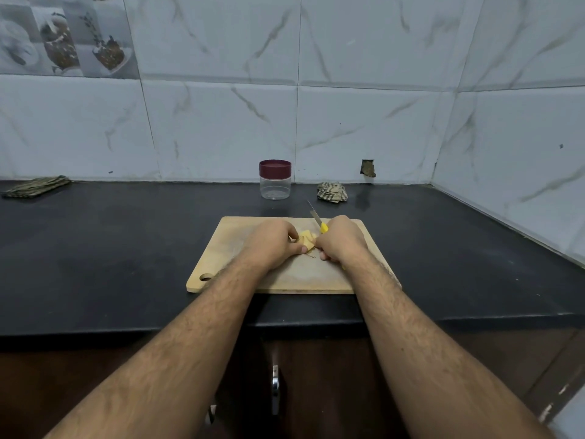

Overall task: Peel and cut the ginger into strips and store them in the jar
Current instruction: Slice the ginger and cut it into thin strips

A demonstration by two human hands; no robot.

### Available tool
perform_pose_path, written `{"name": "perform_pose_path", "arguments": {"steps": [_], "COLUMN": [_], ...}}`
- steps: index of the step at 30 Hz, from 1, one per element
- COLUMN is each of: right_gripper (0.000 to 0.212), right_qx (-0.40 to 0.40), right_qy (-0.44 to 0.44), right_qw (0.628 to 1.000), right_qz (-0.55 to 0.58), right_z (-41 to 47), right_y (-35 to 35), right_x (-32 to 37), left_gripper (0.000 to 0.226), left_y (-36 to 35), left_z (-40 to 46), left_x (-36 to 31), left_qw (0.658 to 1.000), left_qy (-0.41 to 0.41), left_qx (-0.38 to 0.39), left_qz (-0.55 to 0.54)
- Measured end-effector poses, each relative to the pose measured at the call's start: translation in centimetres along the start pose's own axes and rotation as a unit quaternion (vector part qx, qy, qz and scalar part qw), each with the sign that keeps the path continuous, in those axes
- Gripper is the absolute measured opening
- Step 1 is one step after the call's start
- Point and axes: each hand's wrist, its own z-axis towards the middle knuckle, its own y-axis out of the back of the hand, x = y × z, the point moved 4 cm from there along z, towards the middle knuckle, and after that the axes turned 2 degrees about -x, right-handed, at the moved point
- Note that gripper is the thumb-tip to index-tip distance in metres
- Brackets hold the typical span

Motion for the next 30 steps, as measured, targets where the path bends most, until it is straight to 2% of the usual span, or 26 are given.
{"name": "perform_pose_path", "arguments": {"steps": [5,11,15,20,27,30], "right_gripper": [0.007,0.013,0.018,0.02,0.02,0.022], "right_qx": [-0.013,0.015,0.039,0.118,0.165,0.176], "right_qy": [0.03,0.074,0.084,0.069,0.039,0.031], "right_qw": [0.999,0.997,0.995,0.989,0.985,0.983], "right_qz": [0.022,-0.034,-0.048,-0.047,-0.042,-0.049], "right_z": [-1.7,-4.4,-6.2,-8.5,-10.0,-10.4], "right_y": [1.5,2.6,3.2,3.8,3.7,3.4], "right_x": [-0.7,-0.7,-0.4,-0.2,-0.1,-0.3], "left_gripper": [0.021,0.014,0.014,0.016,0.01,0.007], "left_y": [0.3,1.2,1.6,2.3,1.9,2.0], "left_z": [-1.6,-3.1,-3.9,-4.7,-4.6,-4.7], "left_x": [-0.4,-0.3,0.0,-0.1,-0.7,-0.8], "left_qw": [0.998,0.993,0.992,0.991,0.997,0.996], "left_qy": [-0.013,0.01,0.019,0.038,0.039,0.047], "left_qx": [-0.061,-0.113,-0.113,-0.105,-0.067,-0.081], "left_qz": [-0.002,0.019,0.045,0.07,0.005,0.013]}}
